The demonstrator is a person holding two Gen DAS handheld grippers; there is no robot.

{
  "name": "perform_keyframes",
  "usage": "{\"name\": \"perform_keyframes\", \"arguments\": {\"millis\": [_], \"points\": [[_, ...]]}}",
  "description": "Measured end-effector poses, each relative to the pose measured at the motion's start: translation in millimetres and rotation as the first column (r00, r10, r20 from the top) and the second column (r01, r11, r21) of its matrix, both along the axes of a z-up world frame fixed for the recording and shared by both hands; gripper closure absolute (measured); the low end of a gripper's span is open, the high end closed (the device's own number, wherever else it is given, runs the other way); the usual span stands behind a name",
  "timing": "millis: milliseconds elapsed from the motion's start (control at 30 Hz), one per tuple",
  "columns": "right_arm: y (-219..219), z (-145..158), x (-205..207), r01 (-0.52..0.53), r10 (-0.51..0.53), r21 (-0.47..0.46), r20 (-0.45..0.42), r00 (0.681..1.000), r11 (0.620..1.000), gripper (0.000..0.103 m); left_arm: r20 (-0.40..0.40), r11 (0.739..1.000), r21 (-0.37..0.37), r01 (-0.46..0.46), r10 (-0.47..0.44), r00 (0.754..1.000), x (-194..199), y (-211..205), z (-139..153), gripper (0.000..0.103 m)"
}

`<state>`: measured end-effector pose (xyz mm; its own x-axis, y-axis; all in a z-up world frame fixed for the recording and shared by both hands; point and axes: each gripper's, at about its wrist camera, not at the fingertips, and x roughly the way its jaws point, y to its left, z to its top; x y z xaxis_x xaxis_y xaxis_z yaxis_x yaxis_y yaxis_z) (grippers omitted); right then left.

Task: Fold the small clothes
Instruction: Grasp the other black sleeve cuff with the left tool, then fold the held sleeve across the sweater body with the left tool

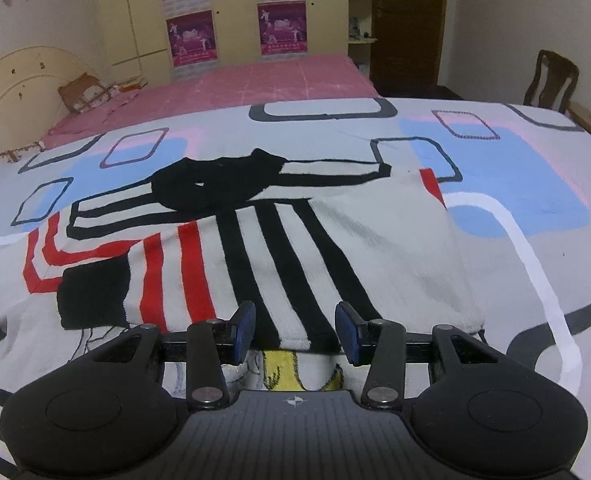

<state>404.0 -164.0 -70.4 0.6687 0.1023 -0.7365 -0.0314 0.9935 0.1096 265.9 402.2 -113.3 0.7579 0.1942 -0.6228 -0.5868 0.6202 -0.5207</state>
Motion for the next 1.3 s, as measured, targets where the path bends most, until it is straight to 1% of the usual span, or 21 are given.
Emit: {"name": "perform_keyframes", "arguments": {"millis": [167, 333, 400, 500, 600, 700, 767, 933, 1000, 1067, 1100, 1200, 1233, 1300], "points": [[-2.7, 1.9, 0.4, 0.018, -0.018, 0.001, 0.000, 1.000, 1.000, 0.058, -0.006, 0.999, 0.030, 0.020, -0.020, 1.000, 0.9, -4.2, 5.7, 0.097], [-11.5, 5.8, -1.2, 0.043, -0.043, 0.009, 0.015, 0.999, 0.999, 0.058, 0.014, 0.994, 0.086, 0.074, -0.076, 0.997, 11.7, -18.4, 21.2, 0.097], [-17.5, 5.8, -0.7, 0.056, -0.057, 0.019, 0.016, 0.998, 0.998, 0.058, 0.018, 0.990, 0.107, 0.096, -0.098, 0.995, 18.6, -28.4, 26.5, 0.097], [-26.2, 5.3, 0.1, 0.065, -0.065, 0.031, 0.016, 0.998, 0.997, 0.058, 0.044, 0.983, 0.119, 0.140, -0.146, 0.988, 30.5, -51.0, 37.5, 0.097], [-35.0, 6.4, 1.6, 0.056, -0.057, 0.047, 0.027, 0.998, 0.997, 0.058, 0.067, 0.964, 0.147, 0.220, -0.231, 0.971, 48.6, -85.9, 51.3, 0.097], [-43.8, 7.3, 2.9, 0.044, -0.046, 0.054, 0.043, 0.998, 0.998, 0.058, 0.082, 0.930, 0.178, 0.322, -0.340, 0.937, 69.6, -133.5, 65.8, 0.097], [-51.3, 7.6, 4.0, 0.038, -0.042, 0.075, 0.051, 0.998, 0.996, 0.058, 0.077, 0.898, 0.203, 0.391, -0.413, 0.907, 84.6, -168.8, 73.0, 0.097], [-72.2, 7.1, 4.7, 0.041, -0.048, 0.126, 0.055, 0.997, 0.991, 0.058, 0.039, 0.815, 0.243, 0.526, -0.550, 0.834, 114.5, -248.6, 77.6, 0.097], [-82.7, 7.7, 3.7, 0.046, -0.055, 0.150, 0.056, 0.997, 0.988, 0.058, 0.019, 0.776, 0.245, 0.582, -0.604, 0.797, 125.2, -279.0, 77.1, 0.097], [-93.5, 9.8, 1.6, 0.051, -0.062, 0.172, 0.058, 0.996, 0.984, 0.058, 0.000, 0.730, 0.243, 0.638, -0.658, 0.753, 134.4, -309.2, 75.9, 0.097], [-98.5, 11.0, -0.2, 0.052, -0.064, 0.183, 0.060, 0.996, 0.982, 0.058, -0.018, 0.703, 0.250, 0.666, -0.684, 0.729, 139.1, -326.9, 75.0, 0.097], [-114.1, 15.1, -5.8, 0.054, -0.068, 0.200, 0.067, 0.995, 0.978, 0.058, -0.068, 0.635, 0.257, 0.729, -0.740, 0.669, 148.9, -369.1, 66.7, 0.097], [-119.1, 16.0, -7.6, 0.058, -0.073, 0.206, 0.067, 0.995, 0.977, 0.058, -0.085, 0.619, 0.254, 0.743, -0.751, 0.654, 152.8, -381.9, 62.2, 0.097], [-130.5, 17.6, -12.1, 0.068, -0.084, 0.219, 0.068, 0.994, 0.973, 0.058, -0.117, 0.597, 0.236, 0.767, -0.766, 0.632, 158.8, -402.1, 52.6, 0.097]]}}
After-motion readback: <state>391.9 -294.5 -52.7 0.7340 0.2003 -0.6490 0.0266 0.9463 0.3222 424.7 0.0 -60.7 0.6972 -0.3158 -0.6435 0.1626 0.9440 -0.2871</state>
